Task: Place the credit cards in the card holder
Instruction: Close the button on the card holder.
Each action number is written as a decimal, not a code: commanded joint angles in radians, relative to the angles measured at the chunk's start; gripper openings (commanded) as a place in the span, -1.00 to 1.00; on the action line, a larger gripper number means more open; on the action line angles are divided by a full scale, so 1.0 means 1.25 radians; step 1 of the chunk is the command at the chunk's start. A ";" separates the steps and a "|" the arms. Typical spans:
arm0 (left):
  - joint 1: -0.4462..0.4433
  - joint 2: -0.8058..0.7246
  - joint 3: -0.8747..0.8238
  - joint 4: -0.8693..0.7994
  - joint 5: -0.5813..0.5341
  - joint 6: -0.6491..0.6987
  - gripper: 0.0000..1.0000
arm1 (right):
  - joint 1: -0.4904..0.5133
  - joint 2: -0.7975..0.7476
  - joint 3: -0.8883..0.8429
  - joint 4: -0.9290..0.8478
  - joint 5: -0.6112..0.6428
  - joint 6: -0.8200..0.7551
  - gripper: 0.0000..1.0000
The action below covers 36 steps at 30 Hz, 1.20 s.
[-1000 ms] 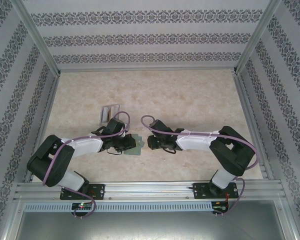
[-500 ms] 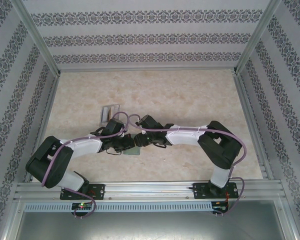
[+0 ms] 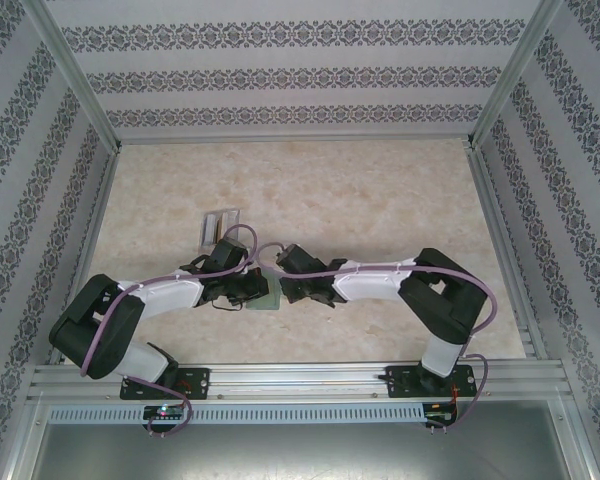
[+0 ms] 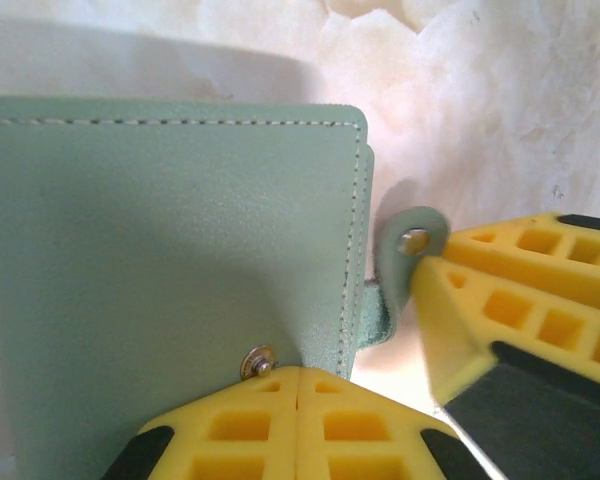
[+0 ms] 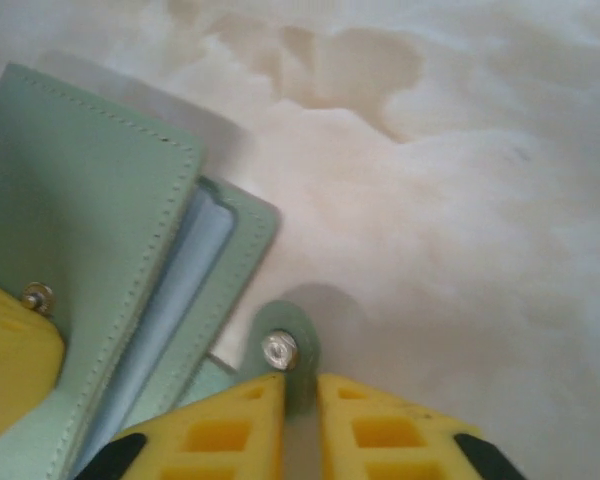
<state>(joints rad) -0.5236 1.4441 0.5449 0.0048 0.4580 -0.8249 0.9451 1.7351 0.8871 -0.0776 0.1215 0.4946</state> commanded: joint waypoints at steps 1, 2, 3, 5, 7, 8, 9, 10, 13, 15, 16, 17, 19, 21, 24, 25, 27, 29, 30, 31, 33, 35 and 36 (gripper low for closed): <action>-0.001 0.018 -0.035 -0.096 -0.069 -0.009 -0.88 | -0.007 -0.064 -0.056 -0.008 0.095 0.042 -0.75; -0.002 0.017 -0.030 -0.103 -0.069 -0.006 -0.88 | -0.011 -0.077 -0.067 0.001 0.096 0.051 -0.75; -0.001 0.013 -0.028 -0.109 -0.063 -0.007 -0.88 | -0.015 -0.092 -0.078 0.015 0.086 0.056 -0.74; -0.002 -0.001 -0.030 -0.099 -0.048 -0.015 -0.86 | -0.020 -0.117 -0.095 0.057 0.040 0.051 -0.54; -0.002 -0.031 -0.023 -0.114 -0.043 -0.018 -0.81 | -0.025 -0.137 -0.105 0.089 -0.023 0.054 -0.41; -0.002 -0.051 -0.017 -0.132 -0.044 -0.017 -0.79 | -0.028 -0.140 -0.104 0.093 -0.048 0.061 -0.38; -0.001 -0.074 -0.007 -0.154 -0.045 -0.015 -0.74 | -0.033 -0.141 -0.094 0.087 -0.081 0.073 -0.34; -0.001 -0.105 0.001 -0.176 -0.049 -0.011 -0.69 | -0.036 -0.139 -0.079 0.075 -0.105 0.089 -0.30; 0.010 -0.183 0.037 -0.299 -0.113 0.015 -0.64 | -0.030 -0.117 -0.046 0.072 -0.148 0.154 -0.19; 0.027 -0.231 0.052 -0.355 -0.129 0.034 -0.65 | -0.021 -0.087 -0.020 0.085 -0.182 0.202 -0.15; 0.037 -0.259 0.054 -0.374 -0.133 0.035 -0.65 | -0.015 -0.068 0.000 0.080 -0.194 0.218 -0.14; 0.046 -0.281 0.052 -0.385 -0.135 0.035 -0.66 | -0.008 -0.054 0.018 0.071 -0.195 0.233 -0.12; 0.061 -0.323 0.039 -0.404 -0.153 0.036 -0.69 | 0.008 -0.026 0.054 0.030 -0.157 0.266 -0.06; 0.079 -0.337 0.025 -0.432 -0.183 0.038 -0.71 | 0.017 0.000 0.093 -0.041 -0.105 0.311 -0.01; 0.097 -0.318 -0.006 -0.413 -0.167 0.047 -0.71 | 0.031 0.040 0.154 -0.150 -0.040 0.363 0.02; 0.097 -0.307 -0.016 -0.386 -0.152 0.050 -0.71 | 0.037 0.049 0.166 -0.168 -0.022 0.374 0.02; 0.096 -0.288 -0.027 -0.351 -0.136 0.051 -0.64 | 0.048 0.068 0.189 -0.187 -0.008 0.377 0.03; 0.097 -0.270 -0.026 -0.339 -0.136 0.051 -0.45 | 0.059 0.094 0.230 -0.232 0.008 0.374 0.04; 0.097 -0.261 -0.029 -0.326 -0.133 0.051 -0.37 | 0.065 0.106 0.247 -0.251 0.026 0.367 0.05; 0.097 -0.251 -0.034 -0.309 -0.127 0.050 -0.30 | 0.068 0.117 0.260 -0.262 0.041 0.365 0.04; 0.097 -0.229 -0.039 -0.286 -0.111 0.051 -0.20 | 0.071 0.132 0.270 -0.271 0.064 0.362 0.02; 0.097 -0.207 -0.041 -0.270 -0.089 0.050 -0.15 | 0.070 0.147 0.283 -0.285 0.082 0.357 -0.05; 0.097 -0.199 -0.047 -0.256 -0.078 0.048 -0.13 | 0.071 0.151 0.288 -0.291 0.085 0.355 -0.09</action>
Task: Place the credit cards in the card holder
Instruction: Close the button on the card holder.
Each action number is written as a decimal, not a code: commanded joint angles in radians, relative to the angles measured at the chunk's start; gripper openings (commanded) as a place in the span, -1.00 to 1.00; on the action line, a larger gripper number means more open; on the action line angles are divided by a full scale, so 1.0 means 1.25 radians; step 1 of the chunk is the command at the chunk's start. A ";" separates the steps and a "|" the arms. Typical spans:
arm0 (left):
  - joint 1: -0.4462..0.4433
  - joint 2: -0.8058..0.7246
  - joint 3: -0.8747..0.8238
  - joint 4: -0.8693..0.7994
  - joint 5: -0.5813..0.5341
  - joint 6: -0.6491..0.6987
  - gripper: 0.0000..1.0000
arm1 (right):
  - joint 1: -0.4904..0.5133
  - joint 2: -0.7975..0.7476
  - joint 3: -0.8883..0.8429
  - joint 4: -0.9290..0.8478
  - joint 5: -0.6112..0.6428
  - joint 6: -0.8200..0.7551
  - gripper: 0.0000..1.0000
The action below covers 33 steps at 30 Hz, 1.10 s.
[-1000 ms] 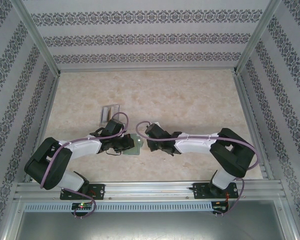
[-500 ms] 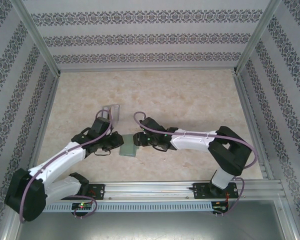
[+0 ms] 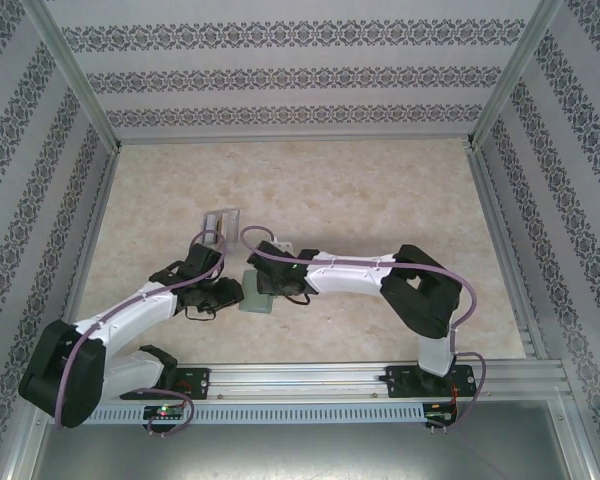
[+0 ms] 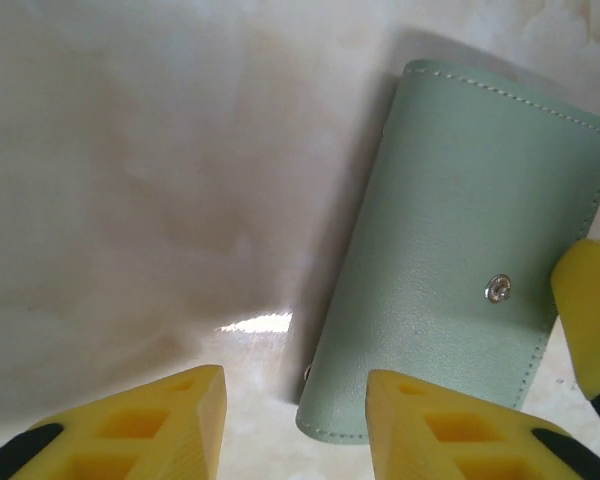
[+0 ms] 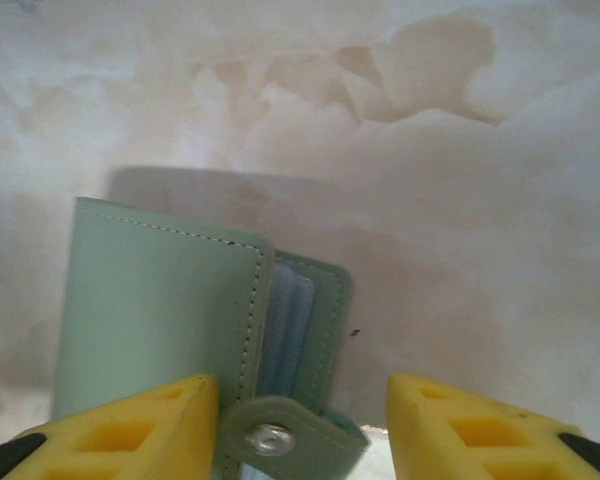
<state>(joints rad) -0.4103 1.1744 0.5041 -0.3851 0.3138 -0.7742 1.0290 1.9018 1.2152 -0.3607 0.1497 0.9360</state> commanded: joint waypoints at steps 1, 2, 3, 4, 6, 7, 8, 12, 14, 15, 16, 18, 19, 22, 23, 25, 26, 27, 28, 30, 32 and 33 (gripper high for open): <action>0.007 0.024 -0.021 0.076 0.045 0.003 -0.11 | 0.004 0.019 0.028 -0.064 0.065 -0.002 -0.14; 0.006 0.031 -0.027 0.092 0.054 0.000 -0.10 | 0.004 0.015 0.026 -0.061 0.067 -0.004 -0.20; 0.006 0.036 -0.028 0.103 0.059 0.000 -0.10 | 0.004 0.010 0.025 -0.056 0.068 -0.006 -0.25; 0.005 0.046 -0.027 0.106 0.065 0.001 -0.10 | 0.004 0.003 0.021 -0.049 0.067 -0.011 -0.30; 0.004 0.057 -0.020 0.110 0.073 0.002 -0.10 | 0.004 -0.013 0.018 -0.044 0.065 -0.021 -0.38; 0.003 0.063 -0.023 0.122 0.078 0.002 -0.09 | 0.004 -0.022 0.018 -0.041 0.062 -0.031 -0.39; 0.002 0.069 -0.022 0.133 0.080 0.000 -0.11 | 0.004 -0.029 0.018 -0.039 0.061 -0.040 -0.40; -0.006 0.096 -0.014 0.153 0.100 -0.007 -0.32 | 0.003 -0.050 0.018 -0.041 0.061 -0.061 -0.35; -0.016 0.106 -0.019 0.173 0.100 -0.015 -0.42 | 0.003 -0.062 0.015 -0.039 0.057 -0.064 -0.34; -0.018 0.110 -0.019 0.181 0.101 -0.018 -0.46 | 0.003 -0.065 0.010 -0.035 0.056 -0.065 -0.35; -0.020 0.117 -0.017 0.181 0.103 -0.018 -0.49 | 0.001 -0.068 0.006 -0.029 0.053 -0.062 -0.35; -0.024 0.123 -0.016 0.180 0.104 -0.021 -0.55 | -0.004 -0.069 0.000 -0.024 0.034 -0.053 -0.38; -0.027 0.124 -0.019 0.185 0.104 -0.025 -0.58 | -0.006 -0.069 -0.002 -0.020 0.022 -0.052 -0.43; -0.030 0.127 -0.023 0.195 0.103 -0.030 -0.64 | -0.006 -0.063 -0.004 -0.016 0.015 -0.049 -0.47; -0.031 0.128 -0.020 0.192 0.105 -0.030 -0.65 | -0.006 -0.060 -0.003 -0.022 0.014 -0.047 -0.43; -0.033 0.128 -0.023 0.194 0.105 -0.037 -0.66 | -0.005 -0.054 0.005 -0.042 0.020 -0.044 -0.18; -0.034 0.127 -0.028 0.201 0.106 -0.041 -0.67 | -0.004 -0.051 0.009 -0.051 0.030 -0.044 -0.11; -0.036 0.128 -0.029 0.208 0.105 -0.043 -0.67 | -0.003 -0.047 0.012 -0.054 0.036 -0.046 -0.09; -0.035 0.132 -0.029 0.210 0.108 -0.042 -0.68 | -0.003 -0.041 0.014 -0.056 0.042 -0.049 -0.09; -0.037 0.136 -0.024 0.207 0.114 -0.042 -0.68 | -0.005 -0.024 0.024 -0.059 0.043 -0.055 -0.09; -0.040 0.135 -0.027 0.214 0.116 -0.048 -0.69 | -0.006 -0.002 0.039 -0.068 0.039 -0.059 -0.13; -0.042 0.135 -0.029 0.219 0.115 -0.050 -0.69 | -0.006 0.004 0.039 -0.065 0.042 -0.059 -0.16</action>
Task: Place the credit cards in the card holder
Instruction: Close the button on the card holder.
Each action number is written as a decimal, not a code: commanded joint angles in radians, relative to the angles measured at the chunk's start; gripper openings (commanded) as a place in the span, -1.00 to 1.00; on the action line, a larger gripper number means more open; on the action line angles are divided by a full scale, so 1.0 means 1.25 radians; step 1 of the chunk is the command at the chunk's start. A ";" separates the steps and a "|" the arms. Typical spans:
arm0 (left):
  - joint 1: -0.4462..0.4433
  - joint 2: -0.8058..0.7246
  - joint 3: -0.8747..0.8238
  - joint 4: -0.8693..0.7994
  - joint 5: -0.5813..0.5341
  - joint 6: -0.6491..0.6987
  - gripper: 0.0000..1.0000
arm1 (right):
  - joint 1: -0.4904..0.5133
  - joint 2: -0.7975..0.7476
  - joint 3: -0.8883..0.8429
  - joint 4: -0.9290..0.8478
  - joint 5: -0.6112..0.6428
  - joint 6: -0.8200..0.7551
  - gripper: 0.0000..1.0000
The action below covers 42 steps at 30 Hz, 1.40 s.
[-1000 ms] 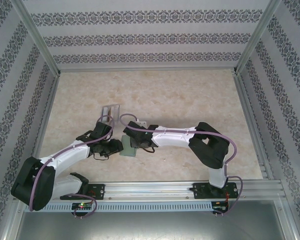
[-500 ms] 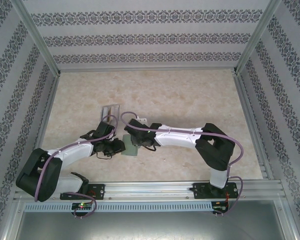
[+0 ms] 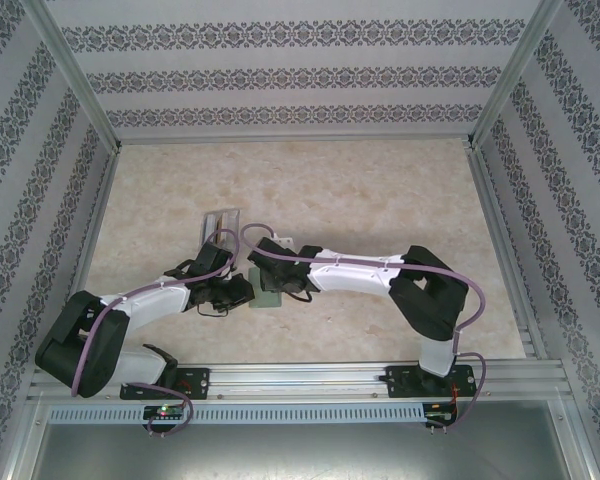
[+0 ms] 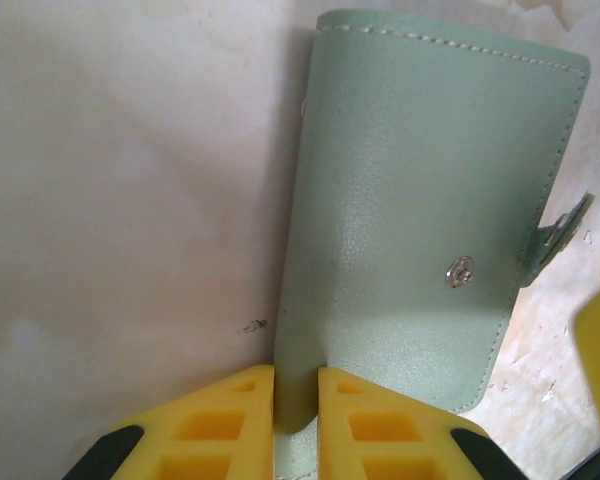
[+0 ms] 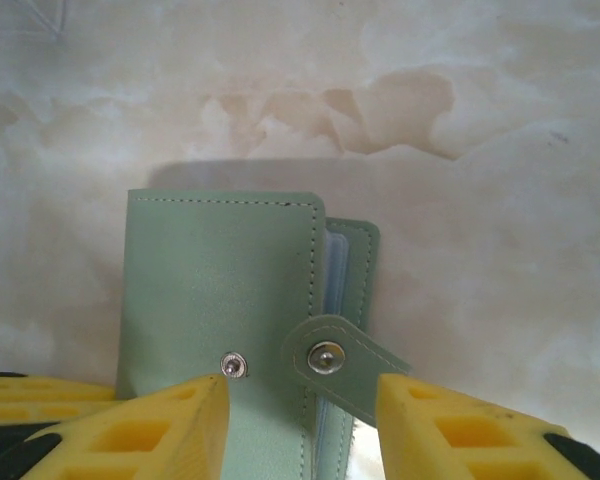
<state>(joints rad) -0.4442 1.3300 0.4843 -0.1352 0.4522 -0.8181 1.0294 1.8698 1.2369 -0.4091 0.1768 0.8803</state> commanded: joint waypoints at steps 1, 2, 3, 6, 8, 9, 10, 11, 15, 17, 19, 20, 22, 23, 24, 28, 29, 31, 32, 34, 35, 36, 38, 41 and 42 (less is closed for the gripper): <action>-0.015 0.013 -0.011 0.019 0.003 -0.014 -0.69 | -0.007 0.032 0.017 -0.019 0.026 -0.009 -0.23; -0.016 0.016 -0.009 0.015 0.004 -0.012 -0.69 | -0.006 0.031 0.007 -0.010 0.031 -0.002 -0.30; -0.016 0.017 -0.007 0.008 0.004 -0.009 -0.70 | -0.005 0.028 -0.002 -0.001 0.035 0.002 -0.36; -0.020 0.012 -0.013 0.014 0.003 -0.013 -0.70 | -0.003 0.011 -0.018 0.001 0.062 0.009 -0.55; -0.020 0.014 -0.016 0.014 0.000 -0.011 -0.71 | -0.001 -0.007 -0.033 0.005 0.081 0.004 -0.63; -0.021 0.016 -0.013 0.009 0.000 -0.008 -0.71 | -0.001 -0.014 -0.037 0.006 0.085 0.001 -0.66; -0.021 0.017 -0.012 0.006 0.000 -0.008 -0.72 | -0.001 -0.020 -0.038 0.003 0.088 -0.003 -0.71; -0.022 0.017 -0.013 0.010 0.001 -0.010 -0.72 | -0.001 -0.026 -0.039 0.001 0.089 -0.005 -0.76; -0.023 0.025 -0.011 0.020 0.001 -0.011 -0.73 | -0.001 -0.044 -0.053 0.020 0.084 -0.024 -0.86; -0.024 0.029 -0.009 0.018 0.004 -0.012 -0.73 | -0.002 -0.050 -0.059 0.032 0.076 -0.030 -0.97; -0.026 0.028 -0.013 0.029 0.004 -0.017 -0.73 | -0.003 -0.057 -0.065 0.045 0.065 -0.045 -1.00; -0.025 0.029 -0.015 0.031 0.004 -0.018 -0.73 | -0.003 -0.059 -0.065 0.046 0.065 -0.052 -0.95; -0.026 0.028 -0.013 0.025 0.005 -0.016 -0.73 | -0.008 -0.055 -0.057 0.037 0.064 -0.061 -0.53; -0.027 0.026 -0.016 0.026 0.006 -0.018 -0.73 | -0.012 -0.048 -0.048 0.026 0.061 -0.060 -0.40; -0.027 0.021 -0.020 0.033 0.005 -0.023 -0.74 | -0.015 -0.040 -0.041 0.024 0.055 -0.061 -0.34; -0.028 0.020 -0.022 0.041 0.007 -0.025 -0.76 | -0.015 0.002 -0.006 -0.003 0.056 -0.048 -0.25; -0.028 0.021 -0.020 0.038 0.009 -0.026 -0.76 | -0.014 0.016 0.011 -0.030 0.075 -0.040 -0.23; -0.029 0.018 -0.026 0.052 0.012 -0.034 -0.76 | -0.010 0.036 0.034 -0.060 0.099 -0.037 -0.21; -0.029 0.019 -0.031 0.062 0.014 -0.037 -0.76 | -0.010 0.043 0.036 -0.060 0.102 -0.032 -0.21; -0.029 0.025 -0.029 0.059 0.015 -0.033 -0.76 | -0.010 0.054 0.035 -0.057 0.099 -0.026 -0.22; -0.030 0.030 -0.024 0.051 0.016 -0.030 -0.76 | -0.010 0.059 0.037 -0.060 0.099 -0.024 -0.23; -0.029 0.032 -0.024 0.050 0.018 -0.029 -0.77 | -0.011 0.062 0.040 -0.066 0.101 -0.022 -0.25; -0.029 0.034 -0.027 0.059 0.020 -0.033 -0.77 | -0.010 0.059 0.035 -0.064 0.110 -0.022 -0.35; -0.029 0.040 -0.021 0.052 0.021 -0.027 -0.77 | -0.010 0.046 0.023 -0.055 0.121 -0.025 -0.55; -0.029 0.040 -0.020 0.053 0.021 -0.029 -0.77 | -0.011 0.042 0.023 -0.055 0.122 -0.030 -0.59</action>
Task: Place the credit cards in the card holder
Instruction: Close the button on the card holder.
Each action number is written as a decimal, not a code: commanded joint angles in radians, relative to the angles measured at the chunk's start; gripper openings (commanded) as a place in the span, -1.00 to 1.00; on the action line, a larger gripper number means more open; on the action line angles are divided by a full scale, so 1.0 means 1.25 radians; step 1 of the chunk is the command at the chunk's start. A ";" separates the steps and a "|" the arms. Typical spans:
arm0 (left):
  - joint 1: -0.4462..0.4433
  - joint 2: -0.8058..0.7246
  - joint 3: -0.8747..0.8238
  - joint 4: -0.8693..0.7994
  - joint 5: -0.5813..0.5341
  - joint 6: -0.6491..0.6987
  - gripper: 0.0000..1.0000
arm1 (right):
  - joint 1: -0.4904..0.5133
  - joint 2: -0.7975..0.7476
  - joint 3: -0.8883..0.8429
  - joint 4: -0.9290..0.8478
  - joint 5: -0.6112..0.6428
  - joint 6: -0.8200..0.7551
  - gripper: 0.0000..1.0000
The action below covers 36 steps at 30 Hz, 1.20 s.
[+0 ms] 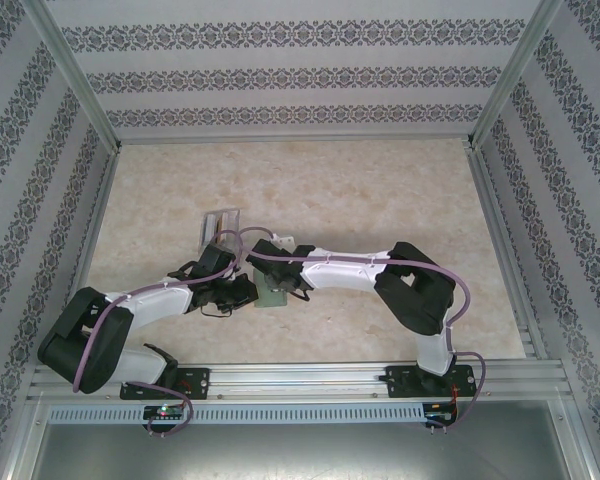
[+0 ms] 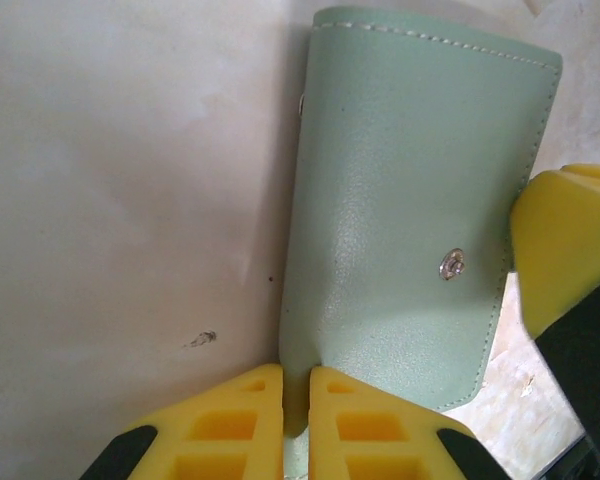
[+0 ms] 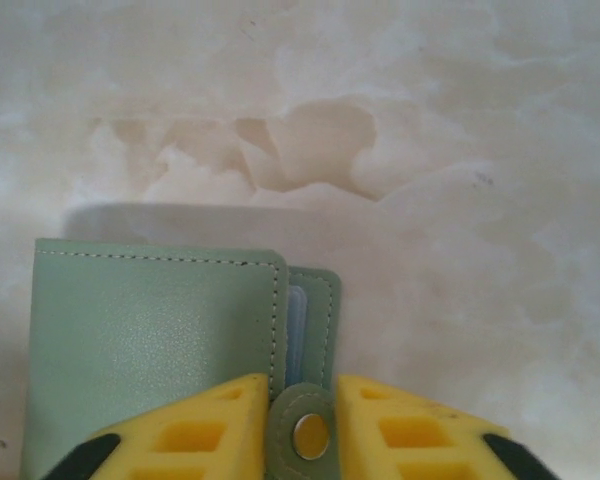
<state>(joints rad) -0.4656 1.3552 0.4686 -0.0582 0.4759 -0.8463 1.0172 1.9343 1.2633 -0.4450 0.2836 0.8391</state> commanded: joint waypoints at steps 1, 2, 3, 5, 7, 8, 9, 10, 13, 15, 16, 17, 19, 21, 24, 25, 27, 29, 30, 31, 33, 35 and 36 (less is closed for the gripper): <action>-0.012 0.019 -0.010 -0.003 0.002 -0.010 -0.78 | -0.001 -0.013 0.002 -0.025 0.037 -0.002 -0.61; -0.014 0.019 -0.012 0.004 0.004 -0.013 -0.77 | 0.000 -0.018 0.001 -0.021 0.037 -0.006 -0.62; -0.013 0.020 -0.012 0.007 0.005 -0.012 -0.77 | 0.000 -0.021 -0.002 -0.016 0.037 -0.011 -0.63; -0.014 0.026 -0.008 -0.002 0.005 -0.007 -0.77 | 0.000 -0.027 -0.007 -0.010 0.036 -0.013 -0.72; -0.015 0.025 -0.009 -0.001 0.006 -0.010 -0.78 | 0.000 -0.031 -0.010 -0.004 0.029 -0.013 -0.85; -0.016 0.026 -0.013 0.006 0.006 -0.012 -0.77 | 0.000 -0.034 -0.013 0.000 0.024 -0.013 -0.90; -0.018 0.026 -0.016 0.010 0.007 -0.014 -0.77 | 0.000 -0.036 -0.017 0.006 0.020 -0.013 -0.95; -0.017 0.027 -0.015 0.009 0.007 -0.014 -0.77 | 0.000 -0.039 -0.022 0.012 0.018 -0.012 -1.00; -0.018 0.031 -0.012 0.004 0.010 -0.011 -0.78 | 0.000 -0.048 -0.038 0.032 0.005 -0.005 -1.00; -0.020 0.030 -0.016 0.014 0.011 -0.014 -0.78 | 0.001 -0.057 -0.046 0.046 -0.006 -0.008 -1.00; -0.020 0.032 -0.015 0.014 0.010 -0.013 -0.79 | 0.001 -0.062 -0.052 0.053 -0.007 -0.009 -1.00; -0.021 0.034 -0.013 0.011 0.009 -0.011 -0.80 | 0.001 -0.069 -0.057 0.060 -0.007 -0.009 -1.00; -0.020 0.034 -0.010 0.005 0.009 -0.011 -0.82 | 0.001 -0.082 -0.065 0.067 -0.006 -0.011 -1.00; -0.021 0.030 -0.014 0.011 0.006 -0.019 -0.83 | 0.001 -0.100 -0.072 0.069 -0.001 -0.018 -1.00; -0.022 0.030 -0.009 -0.003 -0.002 -0.015 -0.87 | 0.001 -0.127 -0.095 0.084 0.012 -0.022 -1.00; -0.022 0.031 -0.006 -0.010 -0.004 -0.014 -0.89 | 0.001 -0.133 -0.100 0.091 0.010 -0.022 -1.00; -0.021 0.031 -0.007 -0.010 -0.005 -0.018 -0.90 | 0.000 -0.140 -0.109 0.110 -0.008 -0.028 -1.00; -0.023 0.034 -0.005 -0.003 -0.004 -0.019 -0.90 | 0.001 -0.135 -0.120 0.147 -0.040 -0.038 -1.00; -0.022 0.037 -0.003 -0.006 -0.005 -0.016 -0.91 | 0.001 -0.126 -0.123 0.166 -0.059 -0.041 -1.00; -0.022 0.041 0.002 -0.009 -0.005 -0.014 -0.91 | 0.001 -0.116 -0.123 0.179 -0.078 -0.045 -1.00; -0.023 0.046 0.004 -0.007 -0.004 -0.016 -0.92 | 0.001 -0.091 -0.110 0.187 -0.111 -0.048 -1.00; -0.022 0.047 0.003 -0.002 -0.003 -0.019 -0.91 | 0.001 -0.074 -0.105 0.201 -0.130 -0.051 -1.00; -0.024 0.047 0.003 -0.004 -0.004 -0.019 -0.92 | 0.000 -0.068 -0.105 0.207 -0.134 -0.050 -1.00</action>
<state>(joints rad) -0.4778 1.3869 0.4774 -0.0273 0.4942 -0.8547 1.0168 1.8164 1.1263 -0.2386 0.1738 0.7963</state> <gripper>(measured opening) 0.048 0.066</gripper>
